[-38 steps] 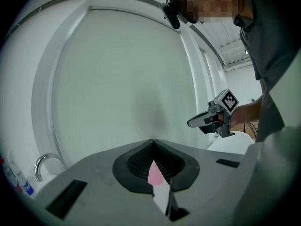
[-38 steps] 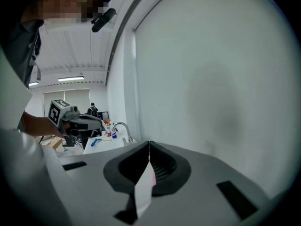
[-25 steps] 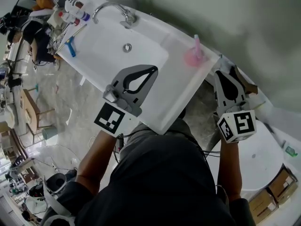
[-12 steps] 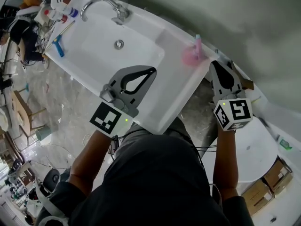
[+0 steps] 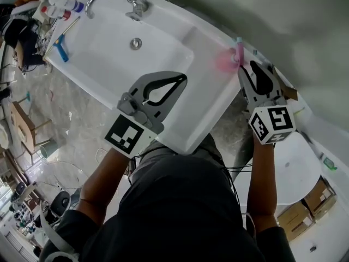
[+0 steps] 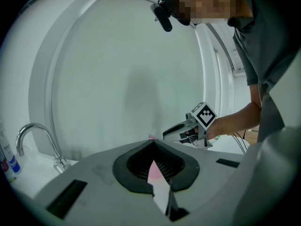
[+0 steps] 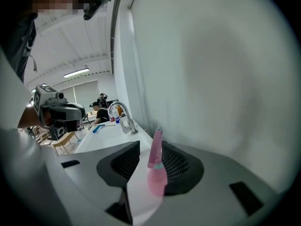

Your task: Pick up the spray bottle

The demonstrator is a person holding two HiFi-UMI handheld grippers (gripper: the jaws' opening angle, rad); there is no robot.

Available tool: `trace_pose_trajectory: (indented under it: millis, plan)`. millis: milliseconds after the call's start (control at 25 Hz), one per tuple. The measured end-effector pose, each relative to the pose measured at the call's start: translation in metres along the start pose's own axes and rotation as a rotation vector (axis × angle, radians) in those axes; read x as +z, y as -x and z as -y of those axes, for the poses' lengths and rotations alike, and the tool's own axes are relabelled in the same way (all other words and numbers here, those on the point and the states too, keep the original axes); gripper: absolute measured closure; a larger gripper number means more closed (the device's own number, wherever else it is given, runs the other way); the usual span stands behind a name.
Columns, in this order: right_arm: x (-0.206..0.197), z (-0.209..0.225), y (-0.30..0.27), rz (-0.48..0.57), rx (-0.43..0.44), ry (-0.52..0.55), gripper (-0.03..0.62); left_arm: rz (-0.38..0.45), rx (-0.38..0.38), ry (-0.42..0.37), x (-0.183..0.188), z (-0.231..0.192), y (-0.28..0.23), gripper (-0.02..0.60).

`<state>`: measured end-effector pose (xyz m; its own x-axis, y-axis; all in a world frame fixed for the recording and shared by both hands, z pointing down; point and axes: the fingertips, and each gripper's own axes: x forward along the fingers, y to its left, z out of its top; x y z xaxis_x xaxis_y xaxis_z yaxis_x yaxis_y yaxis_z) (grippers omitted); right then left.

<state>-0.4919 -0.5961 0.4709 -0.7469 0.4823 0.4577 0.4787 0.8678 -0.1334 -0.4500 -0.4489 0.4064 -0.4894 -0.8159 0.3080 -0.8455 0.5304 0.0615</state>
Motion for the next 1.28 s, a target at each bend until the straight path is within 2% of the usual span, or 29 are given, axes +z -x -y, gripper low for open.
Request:
trace_pose_trajectory:
  millis: [360, 560, 840, 920, 960, 1000, 1280]
  plan:
    - [-0.012, -0.002, -0.030, -0.054, 0.015, -0.010, 0.392, 0.000, -0.003, 0.032, -0.016, -0.012, -0.004, 0.578]
    - [-0.020, -0.005, -0.041, -0.082, 0.014, -0.009, 0.378, 0.002, 0.005, 0.042, -0.022, -0.018, 0.001, 0.578]
    - [-0.023, 0.006, -0.054, -0.101, -0.066, 0.035, 0.378, 0.002, 0.008, 0.041, -0.032, -0.025, 0.003, 0.578]
    - [-0.023, 0.009, -0.055, -0.108, -0.097, 0.047, 0.384, 0.004, 0.007, 0.039, -0.033, -0.025, 0.005, 0.578]
    - [-0.023, 0.011, -0.054, -0.111, -0.115, 0.055, 0.414, 0.004, 0.007, 0.041, -0.033, -0.024, 0.006, 0.578]
    - [-0.023, 0.013, -0.053, -0.114, -0.130, 0.060, 0.496, 0.005, 0.007, 0.043, -0.033, -0.024, 0.007, 0.578]
    - [-0.025, 0.017, -0.045, -0.130, -0.160, 0.045, 0.503, 0.013, 0.013, 0.035, -0.030, -0.024, 0.009, 0.578]
